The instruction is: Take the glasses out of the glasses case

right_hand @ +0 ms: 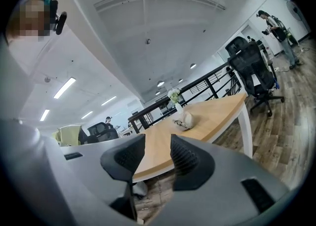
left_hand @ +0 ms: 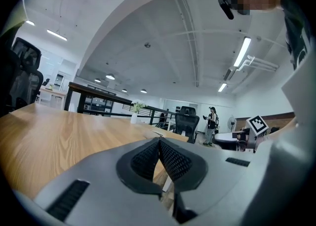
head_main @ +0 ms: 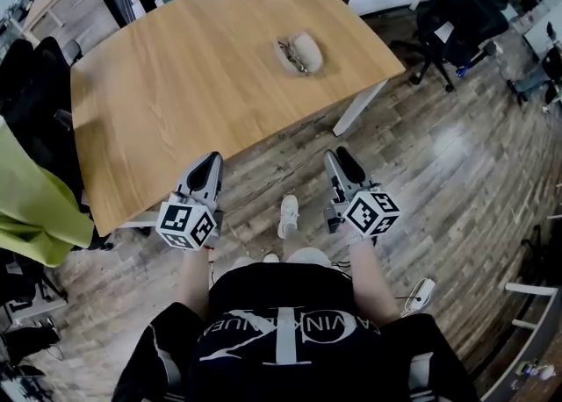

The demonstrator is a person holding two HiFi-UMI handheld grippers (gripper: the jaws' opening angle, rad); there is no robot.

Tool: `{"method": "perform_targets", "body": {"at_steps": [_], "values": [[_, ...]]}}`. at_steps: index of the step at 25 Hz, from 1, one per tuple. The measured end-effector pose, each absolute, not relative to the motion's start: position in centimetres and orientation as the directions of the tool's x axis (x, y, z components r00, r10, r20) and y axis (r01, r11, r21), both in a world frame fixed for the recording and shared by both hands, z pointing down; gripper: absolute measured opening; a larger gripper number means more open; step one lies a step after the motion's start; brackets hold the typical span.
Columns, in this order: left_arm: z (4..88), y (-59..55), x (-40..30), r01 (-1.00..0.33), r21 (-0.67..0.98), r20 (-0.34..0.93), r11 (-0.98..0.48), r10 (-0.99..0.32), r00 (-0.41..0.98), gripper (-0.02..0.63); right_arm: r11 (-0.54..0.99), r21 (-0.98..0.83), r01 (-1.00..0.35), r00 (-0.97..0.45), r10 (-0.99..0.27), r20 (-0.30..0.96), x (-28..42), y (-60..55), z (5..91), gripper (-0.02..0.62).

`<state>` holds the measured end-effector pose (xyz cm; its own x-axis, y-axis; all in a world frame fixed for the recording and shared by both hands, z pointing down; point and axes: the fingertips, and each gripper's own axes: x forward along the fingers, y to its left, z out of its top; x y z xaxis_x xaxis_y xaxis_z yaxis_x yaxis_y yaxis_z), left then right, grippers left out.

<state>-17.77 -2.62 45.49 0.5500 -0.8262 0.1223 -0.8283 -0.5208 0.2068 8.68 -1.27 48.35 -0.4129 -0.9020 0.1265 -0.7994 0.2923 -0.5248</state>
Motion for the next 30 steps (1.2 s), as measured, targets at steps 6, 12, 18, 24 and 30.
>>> {"method": "perform_targets", "body": {"at_steps": [6,12,18,24,30], "values": [[45.4,-8.0,-16.4,-0.833,0.213,0.128,-0.510,-0.831,0.541,0.015,0.321,-0.529,-0.785,-0.448,-0.885,0.129,8.9,-7.2,48.1,0.147],[45.7,-12.1,-15.1,-0.835,0.222,0.137,-0.504,-0.831,0.538,0.015,0.333,-0.534,-0.777,-0.476,-0.866,0.152,9.4,-12.5,48.9,0.147],[46.1,-16.2,-15.4,-0.852,0.229,0.150,-0.471,-0.847,0.509,0.015,0.369,-0.537,-0.759,-0.522,-0.838,0.161,8.3,-17.6,49.2,0.147],[46.3,-18.9,-14.3,-0.860,0.226,0.161,-0.457,-0.854,0.495,0.015,0.384,-0.551,-0.741,-0.549,-0.819,0.168,8.6,-20.5,49.7,0.147],[47.0,-21.3,-13.4,-0.863,0.227,0.183,-0.451,-0.850,0.493,0.015,0.387,-0.569,-0.726,-0.570,-0.800,0.184,8.4,-22.9,50.6,0.147]]}}
